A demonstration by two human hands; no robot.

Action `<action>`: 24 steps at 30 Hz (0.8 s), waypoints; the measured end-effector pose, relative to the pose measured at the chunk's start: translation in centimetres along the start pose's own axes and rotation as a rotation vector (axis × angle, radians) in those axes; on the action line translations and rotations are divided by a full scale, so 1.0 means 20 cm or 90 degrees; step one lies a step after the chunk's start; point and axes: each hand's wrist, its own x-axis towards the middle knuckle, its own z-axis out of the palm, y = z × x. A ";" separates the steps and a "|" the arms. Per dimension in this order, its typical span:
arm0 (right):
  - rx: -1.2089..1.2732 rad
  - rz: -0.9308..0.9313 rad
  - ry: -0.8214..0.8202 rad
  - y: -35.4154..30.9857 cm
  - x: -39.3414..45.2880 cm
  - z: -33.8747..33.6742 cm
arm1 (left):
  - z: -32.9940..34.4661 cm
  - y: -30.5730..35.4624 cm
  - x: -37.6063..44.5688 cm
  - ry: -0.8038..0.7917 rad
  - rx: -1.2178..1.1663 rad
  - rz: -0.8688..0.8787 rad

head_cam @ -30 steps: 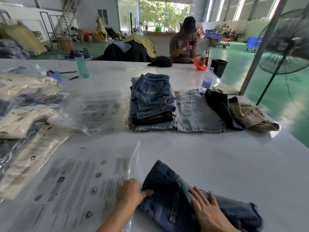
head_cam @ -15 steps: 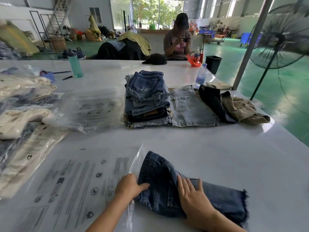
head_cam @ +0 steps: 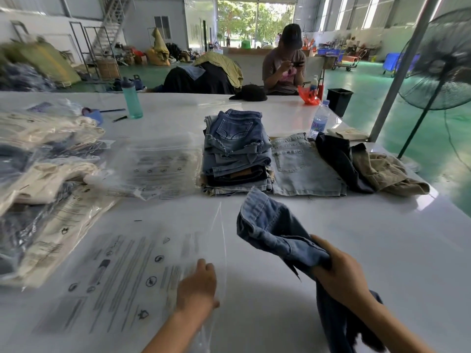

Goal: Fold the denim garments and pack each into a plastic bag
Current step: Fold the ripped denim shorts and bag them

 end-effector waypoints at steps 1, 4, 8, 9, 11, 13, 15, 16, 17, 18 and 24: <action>0.002 -0.013 -0.004 -0.04 -0.01 0.01 | 0.00 0.02 -0.01 0.015 -0.034 0.009; -0.025 -0.065 -0.091 -0.12 -0.02 0.08 | -0.01 0.01 -0.02 0.086 -0.267 0.037; -0.315 -0.161 -0.194 -0.15 -0.02 0.11 | -0.11 -0.06 -0.05 0.222 -0.343 0.016; -0.369 -0.181 -0.210 -0.14 -0.02 0.11 | -0.14 -0.07 -0.06 0.236 -0.317 0.005; -0.387 -0.216 -0.149 -0.13 -0.04 0.12 | -0.17 -0.06 -0.09 0.240 -0.250 0.008; -0.392 -0.230 -0.137 -0.15 -0.05 0.12 | -0.20 -0.01 -0.11 0.200 -0.176 0.025; -0.390 -0.226 -0.139 -0.22 -0.07 0.11 | -0.22 0.05 -0.12 0.160 -0.108 0.036; -0.381 -0.217 -0.145 -0.25 -0.08 0.12 | -0.22 0.09 -0.12 0.148 -0.085 0.043; -0.368 -0.209 -0.152 -0.30 -0.09 0.12 | -0.22 0.12 -0.13 0.139 -0.072 0.052; -0.364 -0.219 -0.156 -0.35 -0.10 0.12 | -0.23 0.15 -0.13 0.131 -0.067 0.066; -0.284 -0.235 -0.266 -0.52 0.00 0.31 | -0.25 0.17 -0.14 0.106 -0.040 0.125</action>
